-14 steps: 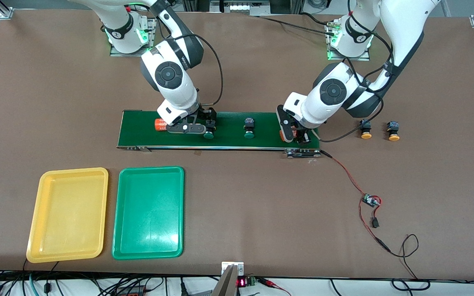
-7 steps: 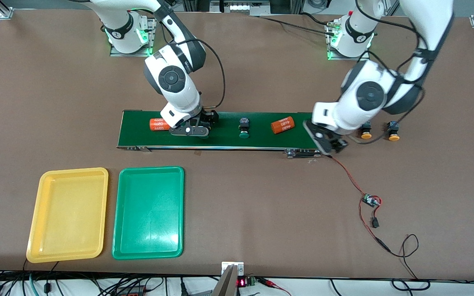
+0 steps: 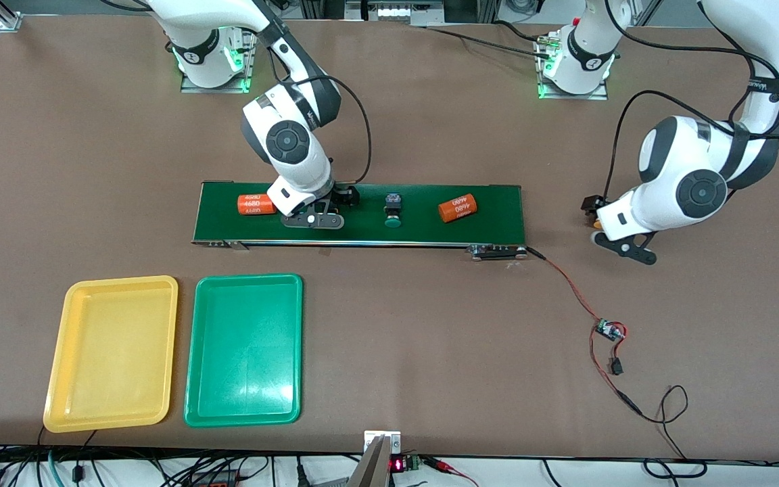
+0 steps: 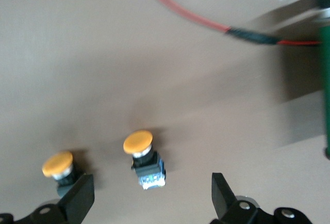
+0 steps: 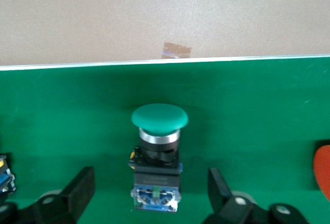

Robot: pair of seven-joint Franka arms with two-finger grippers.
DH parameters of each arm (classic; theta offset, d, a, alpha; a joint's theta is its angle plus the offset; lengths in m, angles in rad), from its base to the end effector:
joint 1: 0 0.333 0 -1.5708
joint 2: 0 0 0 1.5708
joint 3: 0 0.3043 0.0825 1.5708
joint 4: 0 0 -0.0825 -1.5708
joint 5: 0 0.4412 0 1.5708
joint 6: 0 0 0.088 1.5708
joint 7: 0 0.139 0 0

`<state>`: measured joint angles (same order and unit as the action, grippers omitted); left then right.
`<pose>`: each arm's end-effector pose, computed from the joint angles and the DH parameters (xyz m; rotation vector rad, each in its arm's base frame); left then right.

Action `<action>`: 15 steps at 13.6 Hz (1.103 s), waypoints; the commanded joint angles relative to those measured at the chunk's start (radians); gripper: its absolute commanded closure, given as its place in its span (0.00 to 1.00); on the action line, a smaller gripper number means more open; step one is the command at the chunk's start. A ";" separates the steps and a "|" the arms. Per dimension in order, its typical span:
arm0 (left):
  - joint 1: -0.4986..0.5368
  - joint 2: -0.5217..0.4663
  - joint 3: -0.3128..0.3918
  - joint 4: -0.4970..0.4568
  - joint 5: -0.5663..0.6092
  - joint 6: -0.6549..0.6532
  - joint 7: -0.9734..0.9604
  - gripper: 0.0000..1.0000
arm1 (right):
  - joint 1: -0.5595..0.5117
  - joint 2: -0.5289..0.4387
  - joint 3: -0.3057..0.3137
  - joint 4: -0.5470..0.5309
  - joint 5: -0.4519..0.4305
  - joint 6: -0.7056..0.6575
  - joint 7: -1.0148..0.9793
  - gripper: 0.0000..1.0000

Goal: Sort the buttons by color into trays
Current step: 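Lift the green button with the right gripper while the left gripper places the cylinder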

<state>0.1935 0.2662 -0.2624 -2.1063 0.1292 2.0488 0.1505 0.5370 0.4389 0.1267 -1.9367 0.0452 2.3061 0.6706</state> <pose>0.5658 -0.0331 0.1905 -3.0467 0.4588 0.4859 0.5086 0.4016 0.1702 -3.1096 0.0754 0.1650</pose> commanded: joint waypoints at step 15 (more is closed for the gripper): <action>-0.016 0.045 0.106 -0.261 -0.006 0.292 -0.137 0.41 | -0.028 0.096 -0.268 0.247 -0.091 -0.008 -0.277 0.65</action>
<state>0.1924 0.3017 -0.1749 -2.3656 0.1292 2.3215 0.0121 0.5099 0.4662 -0.1106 -1.7702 -0.0248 2.3039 0.4777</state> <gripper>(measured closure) 0.352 0.590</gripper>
